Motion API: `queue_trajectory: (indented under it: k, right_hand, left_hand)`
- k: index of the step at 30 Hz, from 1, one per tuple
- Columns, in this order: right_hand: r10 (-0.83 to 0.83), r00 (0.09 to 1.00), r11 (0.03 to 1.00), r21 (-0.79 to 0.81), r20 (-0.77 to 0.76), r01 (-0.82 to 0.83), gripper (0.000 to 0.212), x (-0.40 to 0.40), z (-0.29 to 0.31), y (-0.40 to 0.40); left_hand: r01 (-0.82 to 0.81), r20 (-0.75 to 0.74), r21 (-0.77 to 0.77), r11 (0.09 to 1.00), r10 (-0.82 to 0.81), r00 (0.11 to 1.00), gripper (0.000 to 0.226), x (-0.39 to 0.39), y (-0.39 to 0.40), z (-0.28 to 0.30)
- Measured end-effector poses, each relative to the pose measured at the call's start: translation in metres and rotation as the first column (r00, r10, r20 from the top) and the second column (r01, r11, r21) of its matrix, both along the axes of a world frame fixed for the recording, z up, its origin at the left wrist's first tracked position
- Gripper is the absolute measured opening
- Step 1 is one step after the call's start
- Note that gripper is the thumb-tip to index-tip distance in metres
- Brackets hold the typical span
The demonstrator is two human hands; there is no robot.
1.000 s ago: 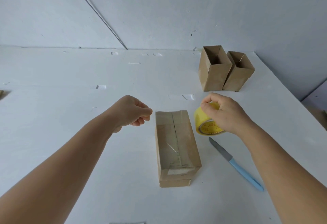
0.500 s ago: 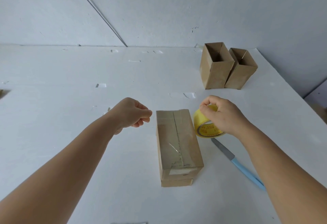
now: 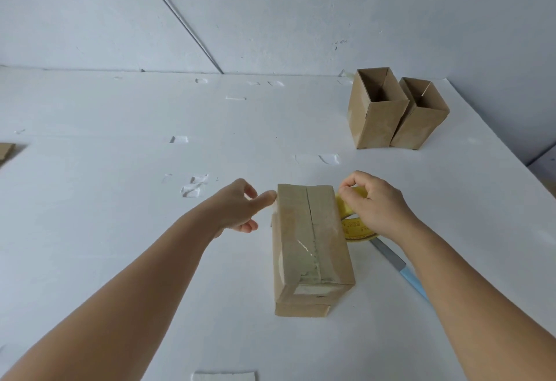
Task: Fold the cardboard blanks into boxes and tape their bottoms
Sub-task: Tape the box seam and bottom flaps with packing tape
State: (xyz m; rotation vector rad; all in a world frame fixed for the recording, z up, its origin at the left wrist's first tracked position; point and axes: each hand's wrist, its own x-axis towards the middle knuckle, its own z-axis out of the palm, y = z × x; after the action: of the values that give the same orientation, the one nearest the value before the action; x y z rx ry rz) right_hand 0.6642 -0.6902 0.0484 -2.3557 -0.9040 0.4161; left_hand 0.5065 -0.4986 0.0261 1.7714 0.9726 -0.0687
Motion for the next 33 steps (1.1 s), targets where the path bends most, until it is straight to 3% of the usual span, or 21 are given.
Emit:
queue_trajectory:
  k: [3,6,8,9,12,15,17,19,21,22,24,26,28,30,33]
  right_hand:
    - [-0.012,1.000,1.000,0.001,0.006,0.012,0.015,-0.001,0.001,-0.002]
    - [-0.019,1.000,1.000,-0.005,0.019,0.019,0.014,-0.002,0.000,-0.002]
    - [-0.024,0.999,1.000,0.006,0.028,0.024,0.014,-0.003,0.000,-0.002]
    - [-0.028,0.999,1.000,0.015,0.029,0.027,0.014,-0.004,-0.001,-0.001]
    - [-0.019,0.998,1.000,0.004,0.060,0.019,0.014,-0.007,-0.004,0.000]
    - [-0.014,0.996,1.000,0.000,0.093,0.014,0.016,-0.008,-0.008,0.000]
    - [-0.007,0.995,1.000,0.003,0.100,0.007,0.017,-0.007,-0.008,-0.001]
    - [0.007,0.994,1.000,-0.005,0.113,-0.007,0.017,-0.005,-0.009,-0.001]
    - [0.014,0.991,1.000,-0.013,0.130,-0.012,0.017,-0.002,-0.011,0.000]
    - [0.017,0.990,1.000,-0.019,0.141,-0.015,0.017,-0.001,-0.012,0.000]
    - [0.029,0.984,0.999,-0.042,0.174,-0.022,0.017,0.000,-0.013,0.002]
    - [0.070,0.973,0.995,-0.078,0.218,-0.054,0.019,0.000,-0.012,0.004]
    - [0.095,0.977,0.995,-0.056,0.190,-0.086,0.021,0.002,-0.013,0.002]
    - [0.033,0.998,0.997,0.075,-0.053,-0.029,0.021,0.004,-0.015,-0.007]
    - [-0.050,0.919,0.969,0.205,-0.392,0.140,0.025,0.007,-0.025,-0.019]
  left_hand:
    - [0.014,-0.051,0.062,0.998,-0.010,0.999,0.046,-0.007,-0.007,-0.007]
    - [-0.055,0.130,0.183,0.982,0.031,0.991,0.016,-0.006,-0.020,-0.008]
    - [-0.059,0.302,0.108,0.992,0.024,0.953,0.024,-0.005,-0.033,0.000]
    - [-0.025,0.348,0.028,0.999,0.014,0.938,0.040,-0.004,-0.041,0.004]
    - [0.050,0.359,-0.111,0.993,-0.007,0.933,0.070,0.000,-0.064,0.003]
    - [0.057,0.335,-0.233,0.971,0.025,0.942,0.060,0.002,-0.062,-0.009]
    - [0.133,0.262,-0.277,0.952,-0.058,0.963,0.058,-0.001,-0.054,-0.010]
    - [0.198,0.171,-0.170,0.965,-0.169,0.971,0.084,-0.002,-0.046,-0.007]
    - [0.254,0.048,0.239,0.937,-0.272,0.961,0.105,0.007,-0.043,0.001]
    - [0.303,-0.015,0.464,0.832,-0.335,0.942,0.107,0.012,-0.046,0.009]
    - [0.426,-0.100,0.677,0.600,-0.499,0.861,0.101,0.028,-0.055,0.026]
    - [0.560,-0.207,0.678,0.476,-0.608,0.766,0.092,0.045,-0.064,0.034]
    - [0.622,-0.277,0.635,0.459,-0.616,0.738,0.081,0.055,-0.065,0.032]
    - [0.595,-0.280,0.636,0.492,-0.570,0.772,0.076,0.056,-0.064,0.028]
    - [0.541,-0.239,0.685,0.488,-0.552,0.799,0.068,0.053,-0.063,0.021]
